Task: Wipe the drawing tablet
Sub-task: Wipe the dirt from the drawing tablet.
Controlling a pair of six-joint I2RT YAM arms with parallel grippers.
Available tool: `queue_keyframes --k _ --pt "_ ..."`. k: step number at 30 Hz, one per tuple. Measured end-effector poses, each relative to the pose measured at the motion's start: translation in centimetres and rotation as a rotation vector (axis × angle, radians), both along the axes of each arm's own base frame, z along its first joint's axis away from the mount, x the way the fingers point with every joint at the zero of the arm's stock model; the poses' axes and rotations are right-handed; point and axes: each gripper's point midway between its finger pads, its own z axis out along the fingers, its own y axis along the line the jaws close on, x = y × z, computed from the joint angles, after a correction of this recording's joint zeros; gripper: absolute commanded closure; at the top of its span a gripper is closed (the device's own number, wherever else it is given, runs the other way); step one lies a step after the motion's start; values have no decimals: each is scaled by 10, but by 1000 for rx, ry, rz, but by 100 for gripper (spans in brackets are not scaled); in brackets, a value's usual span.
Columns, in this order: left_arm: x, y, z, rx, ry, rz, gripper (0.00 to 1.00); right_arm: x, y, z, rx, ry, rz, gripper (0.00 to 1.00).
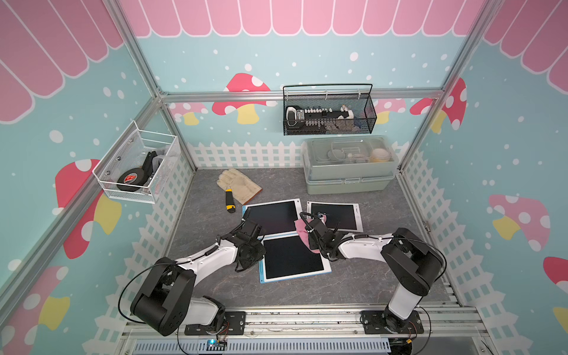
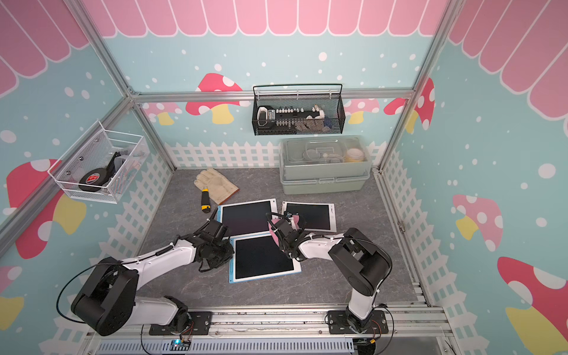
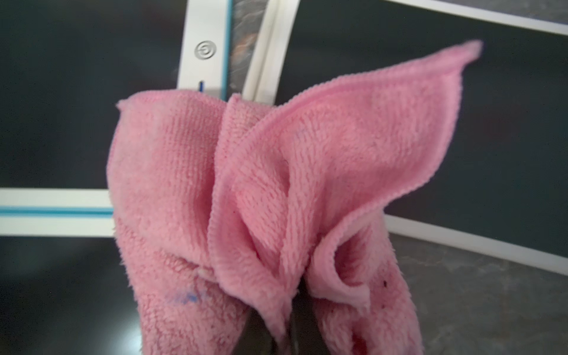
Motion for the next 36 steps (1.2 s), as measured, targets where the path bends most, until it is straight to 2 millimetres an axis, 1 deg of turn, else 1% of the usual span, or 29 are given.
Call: queue_keyframes --k 4,5,6,8,9,10,12,13,14,15,17,19,21,22,23,25,26,28,29,30,31,32,34,35,36 --pt "0 0 0 1 -1 -5 87 -32 60 1 -11 -3 155 100" --pt "0 0 0 1 -2 -5 87 -38 67 0 -8 -3 174 100" --pt "0 0 0 1 -2 -5 87 -41 68 -1 -6 2 177 100" --pt "0 0 0 1 -1 -5 87 -36 53 -3 21 12 146 100" --pt "0 0 0 1 -1 -5 87 -31 38 -3 32 11 114 100" --pt "0 0 0 1 -1 -5 87 -26 18 -2 37 9 74 100" --pt "0 0 0 0 -3 -5 87 -22 -16 -1 32 3 12 100" --pt "1 -1 0 -2 -5 -5 87 -23 -27 -1 26 2 -4 100" --pt "1 -1 0 -3 -5 -6 87 -26 -31 -1 20 -1 -4 100" --pt "1 -1 0 -4 -6 -6 87 -30 -29 -1 9 -6 10 100" --pt "1 -1 0 -5 -6 -6 87 -41 -14 0 -19 -13 61 100" --pt "1 -1 0 -5 -7 -6 88 -59 21 -1 -35 -7 157 100" --pt "1 -1 0 -6 -8 -6 88 -71 51 -1 -27 0 225 100" --pt "1 -1 0 -6 -8 -6 88 -76 61 -1 -20 3 243 100" --pt "1 -1 0 -6 -8 -6 88 -78 63 -1 -16 5 246 100" --pt "1 -1 0 -6 -7 -6 88 -76 53 -3 2 19 215 100" --pt "1 -1 0 -6 -7 -6 88 -73 41 -3 10 26 188 100" --pt "1 -2 0 -6 -7 -6 88 -66 8 -2 11 32 120 100" --pt "1 -1 0 -6 -7 -6 88 -65 -12 -2 0 34 83 100" --pt "2 -2 0 -8 -10 -7 88 -66 -26 -1 -7 34 59 100" --pt "2 -2 0 -9 -12 -7 88 -69 -36 -1 -18 35 50 100" --pt "2 -3 0 -10 -14 -8 88 -73 -39 -1 -30 35 53 100" --pt "2 -3 0 -11 -14 -8 88 -80 -32 -2 -61 26 86 100" --pt "2 -3 0 -12 -15 -8 88 -85 -21 -2 -77 22 115 100" --pt "2 -3 0 -12 -15 -9 88 -90 -6 -2 -90 23 153 100"
